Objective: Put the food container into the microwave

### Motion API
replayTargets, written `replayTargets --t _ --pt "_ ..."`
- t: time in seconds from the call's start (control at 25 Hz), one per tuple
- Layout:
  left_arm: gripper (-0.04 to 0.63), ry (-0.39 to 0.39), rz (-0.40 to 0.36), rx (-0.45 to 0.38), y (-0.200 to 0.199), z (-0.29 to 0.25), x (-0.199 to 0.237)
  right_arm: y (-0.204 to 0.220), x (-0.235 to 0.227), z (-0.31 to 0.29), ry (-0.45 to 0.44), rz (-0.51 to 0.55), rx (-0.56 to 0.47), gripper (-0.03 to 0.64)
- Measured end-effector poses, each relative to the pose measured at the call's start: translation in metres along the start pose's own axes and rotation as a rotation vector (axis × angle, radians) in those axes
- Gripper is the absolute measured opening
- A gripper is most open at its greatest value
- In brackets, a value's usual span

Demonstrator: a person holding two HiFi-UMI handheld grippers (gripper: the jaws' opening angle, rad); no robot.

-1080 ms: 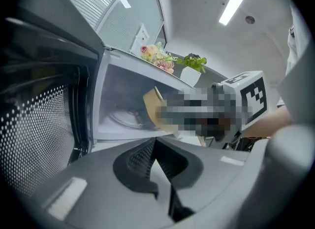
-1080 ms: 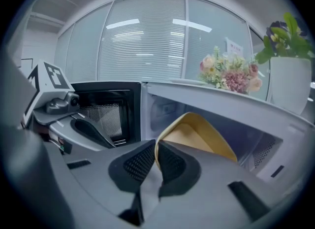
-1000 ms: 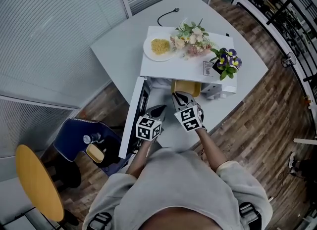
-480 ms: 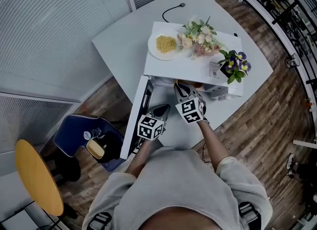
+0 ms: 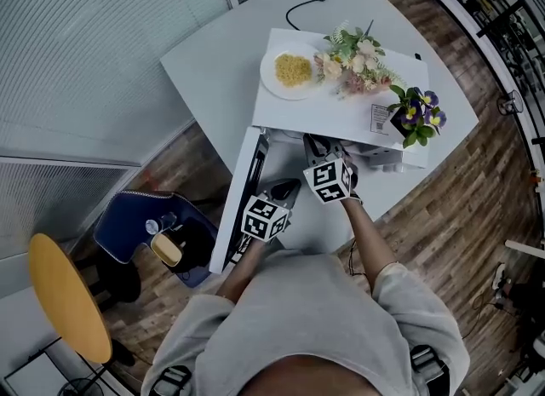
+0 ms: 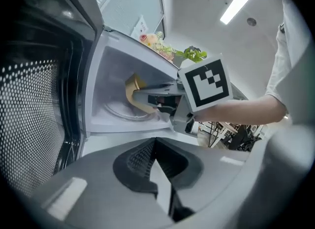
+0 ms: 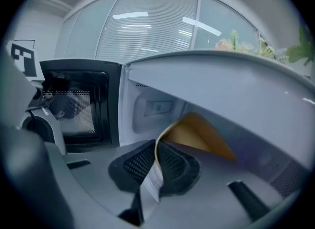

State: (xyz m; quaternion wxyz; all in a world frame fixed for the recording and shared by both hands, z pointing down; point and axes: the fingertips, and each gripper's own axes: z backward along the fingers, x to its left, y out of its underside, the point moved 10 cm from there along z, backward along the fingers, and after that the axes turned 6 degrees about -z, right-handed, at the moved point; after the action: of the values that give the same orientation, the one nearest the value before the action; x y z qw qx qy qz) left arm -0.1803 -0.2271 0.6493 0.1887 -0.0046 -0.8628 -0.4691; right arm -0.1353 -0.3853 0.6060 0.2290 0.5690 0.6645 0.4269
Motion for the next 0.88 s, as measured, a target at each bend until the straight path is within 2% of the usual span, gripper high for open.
replayTargets --t 0.88 --pt "0.011 0.000 0.014 0.013 0.002 -0.004 0.007 0.011 0.003 -0.047 0.108 0.242 0.095 0.031"
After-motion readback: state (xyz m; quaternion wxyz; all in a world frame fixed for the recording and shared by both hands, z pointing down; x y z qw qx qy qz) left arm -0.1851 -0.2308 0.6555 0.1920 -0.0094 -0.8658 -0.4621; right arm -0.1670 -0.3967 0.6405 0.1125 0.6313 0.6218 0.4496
